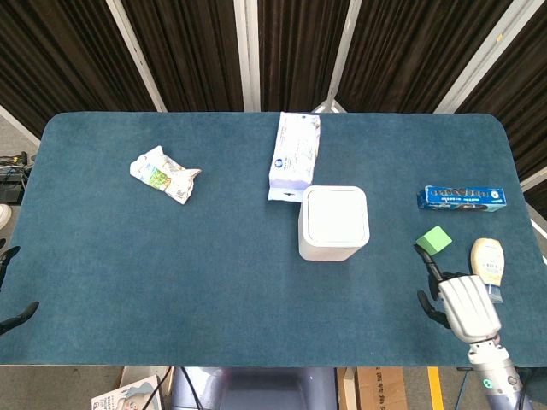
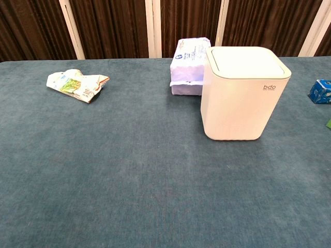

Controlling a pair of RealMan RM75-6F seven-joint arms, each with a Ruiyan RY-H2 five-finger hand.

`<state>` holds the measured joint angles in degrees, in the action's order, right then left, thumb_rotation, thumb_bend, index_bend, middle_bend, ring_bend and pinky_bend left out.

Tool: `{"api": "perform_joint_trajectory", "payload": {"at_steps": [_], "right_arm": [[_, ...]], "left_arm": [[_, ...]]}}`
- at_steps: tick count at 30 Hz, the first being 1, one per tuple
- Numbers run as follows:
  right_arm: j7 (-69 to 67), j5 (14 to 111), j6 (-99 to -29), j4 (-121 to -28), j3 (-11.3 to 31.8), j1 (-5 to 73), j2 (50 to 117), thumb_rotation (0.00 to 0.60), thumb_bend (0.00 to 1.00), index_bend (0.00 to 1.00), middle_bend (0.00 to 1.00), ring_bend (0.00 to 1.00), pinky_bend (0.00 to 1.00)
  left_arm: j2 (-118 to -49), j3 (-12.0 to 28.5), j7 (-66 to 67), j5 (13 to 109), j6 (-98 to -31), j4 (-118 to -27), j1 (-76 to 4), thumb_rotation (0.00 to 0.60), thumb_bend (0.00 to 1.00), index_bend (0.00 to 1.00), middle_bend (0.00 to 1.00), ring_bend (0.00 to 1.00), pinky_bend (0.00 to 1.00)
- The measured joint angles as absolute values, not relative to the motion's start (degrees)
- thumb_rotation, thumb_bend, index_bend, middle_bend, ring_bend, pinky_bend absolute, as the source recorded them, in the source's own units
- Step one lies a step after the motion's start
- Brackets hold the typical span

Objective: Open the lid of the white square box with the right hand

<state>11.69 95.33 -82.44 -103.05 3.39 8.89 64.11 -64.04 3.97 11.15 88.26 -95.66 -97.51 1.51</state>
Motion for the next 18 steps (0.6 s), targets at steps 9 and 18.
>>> {"api": "perform_joint_trajectory", "payload": {"at_steps": [9,18], "right_arm": [[21.7,93.4,-76.5,-113.3,5.2,12.4,61.9,0.600,0.75,0.14,0.86,0.85,0.86],[29.2,85.5,-67.8,-117.3,7.3,18.0,62.0,0.600,0.76,0.14,0.86,0.85,0.86]], "left_arm": [[-64.4,3.8,12.2,88.0,-94.5,-97.6,1.0,0.600,0.07,0.16,0.07,0.00,0.00],[-64.6,3.9,12.5,87.8,-94.6,-97.7,1.0,0.600,0.07,0.16,0.07,0.00,0.00]]}}
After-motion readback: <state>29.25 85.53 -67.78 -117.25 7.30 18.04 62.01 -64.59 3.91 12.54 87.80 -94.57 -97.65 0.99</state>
